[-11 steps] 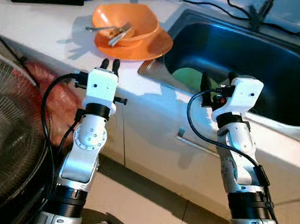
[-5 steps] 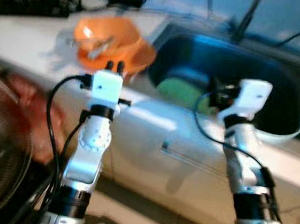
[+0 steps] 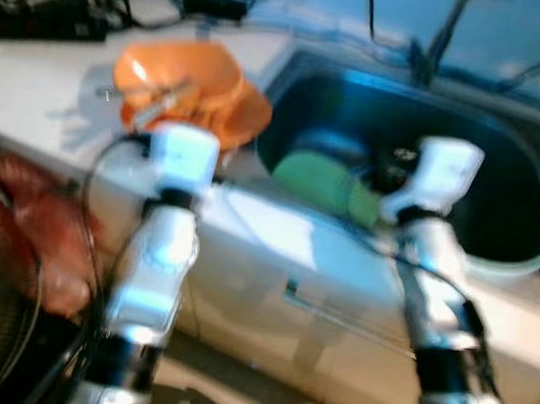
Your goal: Kitchen organization
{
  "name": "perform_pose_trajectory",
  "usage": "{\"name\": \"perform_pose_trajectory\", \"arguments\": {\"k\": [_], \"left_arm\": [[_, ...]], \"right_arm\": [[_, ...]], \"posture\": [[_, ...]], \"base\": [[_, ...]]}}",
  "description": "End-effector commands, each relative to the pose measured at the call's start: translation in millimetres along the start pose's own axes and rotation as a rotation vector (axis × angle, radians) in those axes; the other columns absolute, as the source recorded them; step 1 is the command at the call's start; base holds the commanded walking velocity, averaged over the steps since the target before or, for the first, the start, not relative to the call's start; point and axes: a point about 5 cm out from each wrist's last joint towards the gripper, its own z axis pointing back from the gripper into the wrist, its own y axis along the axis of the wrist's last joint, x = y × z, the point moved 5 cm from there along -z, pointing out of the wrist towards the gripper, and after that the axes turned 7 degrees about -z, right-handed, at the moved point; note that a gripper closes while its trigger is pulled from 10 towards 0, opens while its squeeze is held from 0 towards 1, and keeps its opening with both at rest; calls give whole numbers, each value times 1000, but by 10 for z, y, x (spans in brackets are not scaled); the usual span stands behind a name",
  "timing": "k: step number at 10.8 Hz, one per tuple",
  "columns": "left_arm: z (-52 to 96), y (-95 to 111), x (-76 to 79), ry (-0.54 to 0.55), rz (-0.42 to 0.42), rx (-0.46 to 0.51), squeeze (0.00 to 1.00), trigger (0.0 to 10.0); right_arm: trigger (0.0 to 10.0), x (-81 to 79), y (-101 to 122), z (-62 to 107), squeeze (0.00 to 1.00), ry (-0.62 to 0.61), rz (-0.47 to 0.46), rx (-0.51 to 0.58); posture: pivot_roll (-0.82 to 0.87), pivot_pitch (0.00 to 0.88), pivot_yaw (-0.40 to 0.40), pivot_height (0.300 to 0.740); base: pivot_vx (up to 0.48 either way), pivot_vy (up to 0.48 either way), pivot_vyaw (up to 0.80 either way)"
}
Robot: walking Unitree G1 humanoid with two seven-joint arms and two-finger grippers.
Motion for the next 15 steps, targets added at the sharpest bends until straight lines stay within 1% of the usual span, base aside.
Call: {"name": "perform_pose_trajectory", "arguments": {"k": [1, 3, 6, 7, 8, 9, 10, 11, 12, 13, 14, 15], "left_arm": [[1, -24, -76, 18, -14, -7, 0, 10000], [7, -1, -30, -2, 6, 6, 0, 10000], [6, 5, -11, -11, 1, 11, 0, 10000], [6, 43, 52, -49, -33, 31, 0, 10000], [5, 76, 80, -65, -51, 44, 0, 10000], [1, 227, 125, -93, -93, 95, 0, 10000], [-13, 293, 95, -86, -115, 113, 0, 10000], [-58, 465, -29, -57, -155, 162, 0, 10000], [-63, 519, -61, -54, -174, 178, 0, 10000], [-38, 517, -79, -61, -180, 171, 0, 10000], [-13, 490, -90, -64, -184, 160, 0, 10000], [23, 503, -140, -60, -190, 158, 0, 10000]], "right_arm": [[10000, -66, 12, -8, 0, 15, -10, 5], [10000, -61, 9, -3, 0, 12, -12, 6], [10000, -56, 6, -6, 0, 11, -13, 5], [10000, -63, 0, -8, 0, 12, -13, 4], [10000, -62, 0, -9, 0, 12, -13, 4], [10000, -53, -4, -9, 0, 9, -13, 3], [10000, -53, -4, -12, 0, 9, -14, 2], [10000, -63, -12, -16, 0, 13, -15, 0], [10000, -67, -20, -17, 0, 15, -17, -2], [10000, -89, -37, -21, 0, 48, -28, -16], [10000, -65, -44, -24, 0, 65, -72, -31], [10000, -86, -15, -7, 0, 202, -52, -59]], "posture": [[59, 148, -46, 740], [57, 145, -44, 740], [57, 144, -43, 740], [57, 143, -46, 740], [58, 144, -46, 740], [61, 146, -47, 740], [66, 148, -49, 740], [77, 150, -53, 740], [80, 150, -53, 740], [84, 150, -53, 740], [87, 151, -55, 740], [87, 151, -55, 740]], "base": [[270, 0, 0], [0, 0, 0], [0, 0, 0], [0, 0, 0], [0, 0, 0], [0, 0, 0], [0, 0, 0], [0, 0, 0], [0, 0, 0], [0, 0, 0], [0, 0, 0], [0, 0, 0]]}}
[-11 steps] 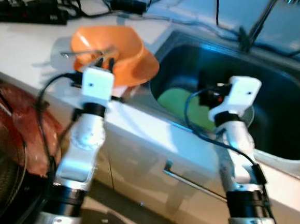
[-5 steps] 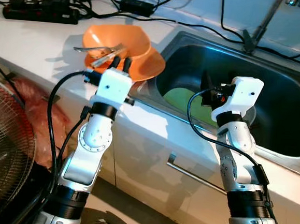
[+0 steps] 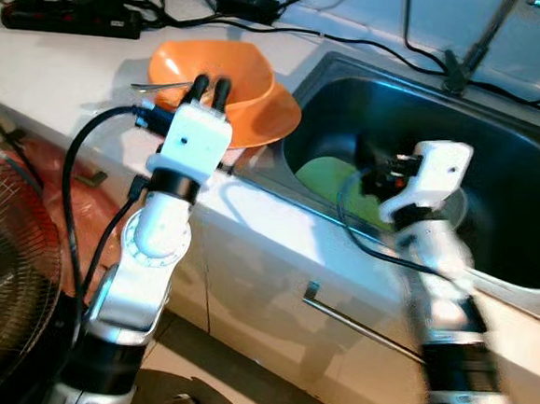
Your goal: Kitchen organization
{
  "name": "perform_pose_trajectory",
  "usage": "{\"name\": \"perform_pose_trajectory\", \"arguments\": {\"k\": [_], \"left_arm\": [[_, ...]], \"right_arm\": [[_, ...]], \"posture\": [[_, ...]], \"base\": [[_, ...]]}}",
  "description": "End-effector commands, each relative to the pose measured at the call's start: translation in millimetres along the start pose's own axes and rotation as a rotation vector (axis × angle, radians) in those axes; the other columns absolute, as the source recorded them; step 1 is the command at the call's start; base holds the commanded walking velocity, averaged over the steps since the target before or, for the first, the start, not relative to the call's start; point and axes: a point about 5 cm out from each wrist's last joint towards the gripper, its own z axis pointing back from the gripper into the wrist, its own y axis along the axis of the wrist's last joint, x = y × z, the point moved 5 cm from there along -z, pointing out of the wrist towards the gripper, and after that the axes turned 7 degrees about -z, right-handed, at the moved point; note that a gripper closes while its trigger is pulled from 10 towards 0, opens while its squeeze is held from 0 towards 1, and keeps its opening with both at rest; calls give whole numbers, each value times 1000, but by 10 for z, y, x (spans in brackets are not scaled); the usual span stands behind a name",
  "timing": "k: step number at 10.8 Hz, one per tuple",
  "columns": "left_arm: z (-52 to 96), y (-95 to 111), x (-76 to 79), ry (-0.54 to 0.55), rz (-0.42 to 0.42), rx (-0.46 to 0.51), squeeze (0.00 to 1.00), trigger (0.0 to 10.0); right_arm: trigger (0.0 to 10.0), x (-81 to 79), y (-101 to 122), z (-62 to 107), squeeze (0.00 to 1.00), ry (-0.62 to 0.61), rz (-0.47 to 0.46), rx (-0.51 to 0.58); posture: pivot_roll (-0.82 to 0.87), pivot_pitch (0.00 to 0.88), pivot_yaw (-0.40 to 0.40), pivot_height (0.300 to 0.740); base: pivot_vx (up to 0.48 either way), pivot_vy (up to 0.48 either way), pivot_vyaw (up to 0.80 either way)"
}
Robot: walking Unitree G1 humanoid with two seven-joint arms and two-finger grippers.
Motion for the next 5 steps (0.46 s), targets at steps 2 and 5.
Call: {"name": "perform_pose_trajectory", "arguments": {"k": [2, 5], "left_arm": [[11, 103, -78, 2, -5, 27, 0, 10000], [138, 44, -33, -42, 4, -7, 0, 10000]], "right_arm": [[10000, -55, 145, 47, 0, 162, -10, 3], [10000, -44, 251, 194, 0, 337, -59, -23]], "posture": [[87, 151, -55, 740], [94, 151, -57, 740]], "base": [[0, 0, 0], [0, 0, 0]]}}
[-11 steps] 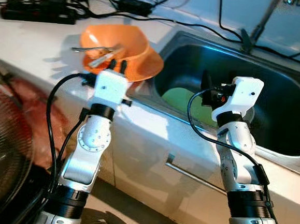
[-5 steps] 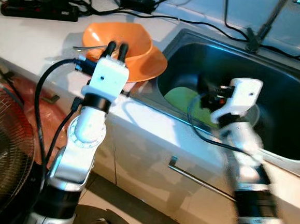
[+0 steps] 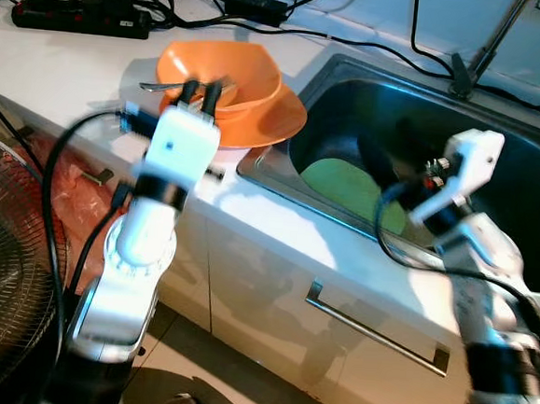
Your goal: Kitchen organization
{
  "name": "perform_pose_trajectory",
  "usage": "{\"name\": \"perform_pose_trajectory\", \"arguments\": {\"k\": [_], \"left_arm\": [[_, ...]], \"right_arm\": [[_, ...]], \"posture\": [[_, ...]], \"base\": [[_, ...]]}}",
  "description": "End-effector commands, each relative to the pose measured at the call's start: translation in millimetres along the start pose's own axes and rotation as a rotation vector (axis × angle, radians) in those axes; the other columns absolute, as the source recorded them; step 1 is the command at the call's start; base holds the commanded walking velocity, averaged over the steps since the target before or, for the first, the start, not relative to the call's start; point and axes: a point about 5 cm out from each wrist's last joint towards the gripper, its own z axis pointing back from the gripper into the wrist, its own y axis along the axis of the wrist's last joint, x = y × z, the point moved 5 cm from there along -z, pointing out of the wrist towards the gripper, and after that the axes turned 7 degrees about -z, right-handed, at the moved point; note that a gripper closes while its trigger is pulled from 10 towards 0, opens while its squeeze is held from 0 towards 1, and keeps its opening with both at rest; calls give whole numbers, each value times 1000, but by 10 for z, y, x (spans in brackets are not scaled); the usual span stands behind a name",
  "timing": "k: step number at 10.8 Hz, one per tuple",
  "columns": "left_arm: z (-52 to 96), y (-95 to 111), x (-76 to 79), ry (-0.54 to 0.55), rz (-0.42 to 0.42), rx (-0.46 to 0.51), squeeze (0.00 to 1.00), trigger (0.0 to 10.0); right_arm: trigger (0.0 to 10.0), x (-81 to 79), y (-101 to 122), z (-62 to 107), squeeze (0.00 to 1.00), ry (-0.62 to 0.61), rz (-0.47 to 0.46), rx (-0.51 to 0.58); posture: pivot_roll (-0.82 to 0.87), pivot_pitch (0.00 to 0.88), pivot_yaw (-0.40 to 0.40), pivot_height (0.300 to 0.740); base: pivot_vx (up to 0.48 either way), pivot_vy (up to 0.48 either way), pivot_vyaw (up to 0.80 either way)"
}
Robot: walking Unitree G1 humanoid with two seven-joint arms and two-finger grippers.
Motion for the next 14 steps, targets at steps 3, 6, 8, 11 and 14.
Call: {"name": "perform_pose_trajectory", "arguments": {"k": [3, 6, 8, 11, 14], "left_arm": [[37, 46, -6, -13, -9, 5, 0, 10000], [34, 53, -48, 6, -25, 12, 1000, 10000], [85, -11, -90, 6, -54, -4, 1000, 10000], [179, -47, -100, 29, -34, -21, 1000, 10000], [212, -65, -96, 64, 41, -36, 1000, 10000]], "right_arm": [[10000, -132, -20, 78, 0, 107, -25, -31], [10000, -192, -45, 53, 0, 126, -43, -31], [10000, -187, -46, 53, 0, 121, -49, -27], [10000, -195, -65, 49, 0, 126, -51, -32], [10000, -196, -65, 48, 0, 126, -51, -34]], "posture": [[100, 152, -54, 740], [105, 143, -50, 740], [108, 136, -47, 740], [113, 133, -49, 740], [110, 147, -59, 740]], "base": [[0, 0, 0], [0, 0, 0], [0, 0, 0], [0, 0, 0], [0, 0, 0]]}}
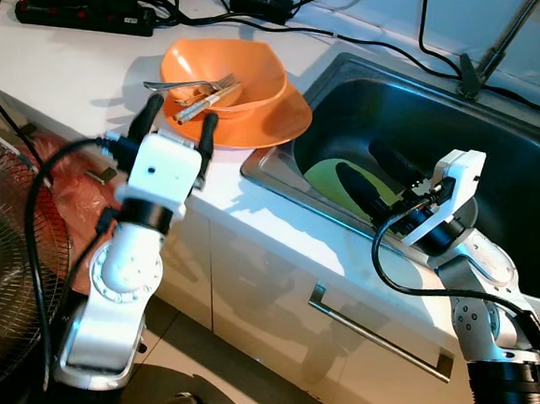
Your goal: Kitchen organization
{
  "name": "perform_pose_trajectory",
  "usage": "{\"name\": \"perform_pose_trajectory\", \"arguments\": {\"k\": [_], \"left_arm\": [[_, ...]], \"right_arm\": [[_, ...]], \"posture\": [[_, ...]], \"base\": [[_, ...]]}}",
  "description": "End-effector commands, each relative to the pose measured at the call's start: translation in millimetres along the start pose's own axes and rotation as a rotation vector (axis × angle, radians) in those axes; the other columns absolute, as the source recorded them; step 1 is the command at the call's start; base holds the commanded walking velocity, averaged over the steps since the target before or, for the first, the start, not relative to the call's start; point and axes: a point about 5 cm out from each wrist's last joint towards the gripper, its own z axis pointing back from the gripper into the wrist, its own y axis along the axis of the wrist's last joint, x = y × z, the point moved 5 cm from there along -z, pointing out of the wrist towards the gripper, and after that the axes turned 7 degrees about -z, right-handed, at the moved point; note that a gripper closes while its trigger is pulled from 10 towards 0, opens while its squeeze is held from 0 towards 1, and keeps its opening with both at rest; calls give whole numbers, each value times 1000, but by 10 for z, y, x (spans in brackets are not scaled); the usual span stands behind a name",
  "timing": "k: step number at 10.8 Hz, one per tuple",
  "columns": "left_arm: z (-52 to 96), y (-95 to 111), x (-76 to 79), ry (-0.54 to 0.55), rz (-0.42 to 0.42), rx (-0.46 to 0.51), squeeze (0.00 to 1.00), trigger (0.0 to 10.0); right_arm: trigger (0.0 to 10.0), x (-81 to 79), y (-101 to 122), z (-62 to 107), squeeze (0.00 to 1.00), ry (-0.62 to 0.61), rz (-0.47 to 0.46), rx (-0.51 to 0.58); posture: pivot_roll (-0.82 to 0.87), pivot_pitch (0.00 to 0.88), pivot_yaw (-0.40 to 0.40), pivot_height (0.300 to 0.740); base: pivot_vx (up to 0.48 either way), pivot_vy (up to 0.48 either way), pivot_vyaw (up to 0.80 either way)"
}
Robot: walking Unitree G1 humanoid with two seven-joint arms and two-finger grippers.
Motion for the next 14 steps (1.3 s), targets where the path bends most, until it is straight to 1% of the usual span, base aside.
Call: {"name": "perform_pose_trajectory", "arguments": {"k": [1, 3, 4, 5, 6, 7, 8, 9, 11, 14], "left_arm": [[-2, 24, -75, 37, 23, 9, 1000, 10000], [-19, -5, -78, 47, 33, -2, 1000, 10000], [-26, -35, -76, 56, 40, -13, 0, 10000], [-25, -65, -79, 64, 63, -27, 0, 10000], [-25, -122, -43, 53, 121, -55, 0, 10000], [-30, -180, 36, 39, 246, -91, 0, 10000], [-39, -180, 70, 26, 265, -96, 0, 10000], [-60, -166, 135, 7, 312, -101, 0, 10000], [-90, -151, 197, -22, 328, -100, 0, 10000], [-146, -112, 214, -32, 336, -96, 0, 10000]], "right_arm": [[10000, -1, 31, 13, 0, 4, 4, 2], [10000, 4, 37, 4, 0, 4, 3, 4], [10000, -1, 33, 7, 0, 5, 3, 2], [10000, -4, 30, 9, 0, 6, 6, 0], [10000, -5, 34, 10, 0, 6, 7, 1], [10000, -9, 36, 8, 0, 7, 8, 1], [10000, -13, 35, 6, 0, 8, 8, 1], [10000, -22, 32, -2, 0, 9, 9, 2], [10000, -26, 30, -6, 0, 11, 10, 1], [10000, -24, 26, 6, 0, 5, 12, 1]], "posture": [[110, 150, -60, 740], [108, 152, -60, 740], [108, 152, -60, 740], [105, 152, -60, 740], [102, 154, -60, 740], [102, 154, -60, 740], [102, 154, -60, 740], [100, 153, -60, 740], [100, 153, -59, 740], [92, 153, -55, 740]], "base": [[0, 0, 0], [0, 0, 0], [0, 0, 0], [0, 0, 0], [0, 0, 0], [0, 0, 0], [0, 0, 0], [0, 0, 0], [0, 0, 0], [0, 0, 0]]}}
